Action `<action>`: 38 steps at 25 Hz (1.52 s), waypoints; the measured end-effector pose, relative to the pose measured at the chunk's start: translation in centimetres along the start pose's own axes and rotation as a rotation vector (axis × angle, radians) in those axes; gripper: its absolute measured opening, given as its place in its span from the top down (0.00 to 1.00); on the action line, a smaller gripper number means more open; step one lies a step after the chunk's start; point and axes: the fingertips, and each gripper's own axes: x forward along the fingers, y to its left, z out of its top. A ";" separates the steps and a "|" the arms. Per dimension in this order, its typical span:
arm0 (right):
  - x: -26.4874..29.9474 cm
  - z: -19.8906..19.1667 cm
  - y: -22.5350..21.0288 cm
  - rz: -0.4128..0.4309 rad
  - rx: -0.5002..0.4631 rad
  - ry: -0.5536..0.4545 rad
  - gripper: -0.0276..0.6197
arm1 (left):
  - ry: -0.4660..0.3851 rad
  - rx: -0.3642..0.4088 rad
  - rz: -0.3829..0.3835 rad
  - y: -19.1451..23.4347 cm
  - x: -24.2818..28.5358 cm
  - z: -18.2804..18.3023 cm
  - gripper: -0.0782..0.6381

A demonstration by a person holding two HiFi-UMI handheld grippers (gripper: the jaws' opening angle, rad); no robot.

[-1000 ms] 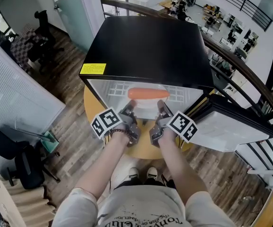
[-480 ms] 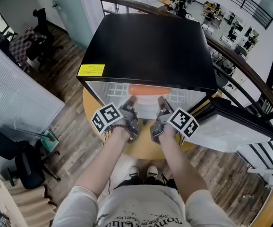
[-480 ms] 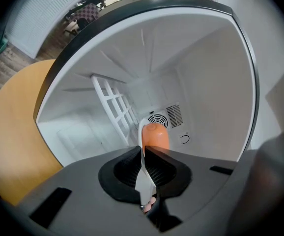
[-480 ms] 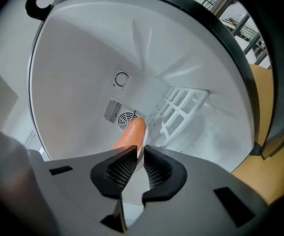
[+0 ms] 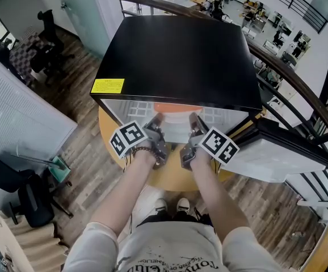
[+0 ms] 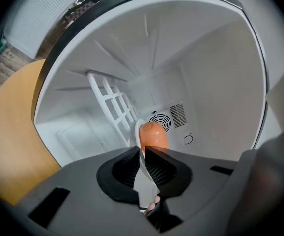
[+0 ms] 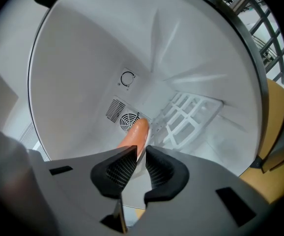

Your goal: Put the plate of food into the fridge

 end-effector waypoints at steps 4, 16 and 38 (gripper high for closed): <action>-0.1 0.0 0.1 -0.012 -0.034 -0.006 0.86 | -0.001 0.006 0.006 0.0 0.1 0.0 0.83; -0.3 0.0 0.1 -0.045 -0.118 0.011 0.83 | 0.004 0.080 0.020 -0.4 0.2 0.3 0.82; -0.7 0.5 0.2 -0.078 -0.210 0.035 0.76 | 0.052 0.091 0.008 -1.6 -0.9 -3.0 0.80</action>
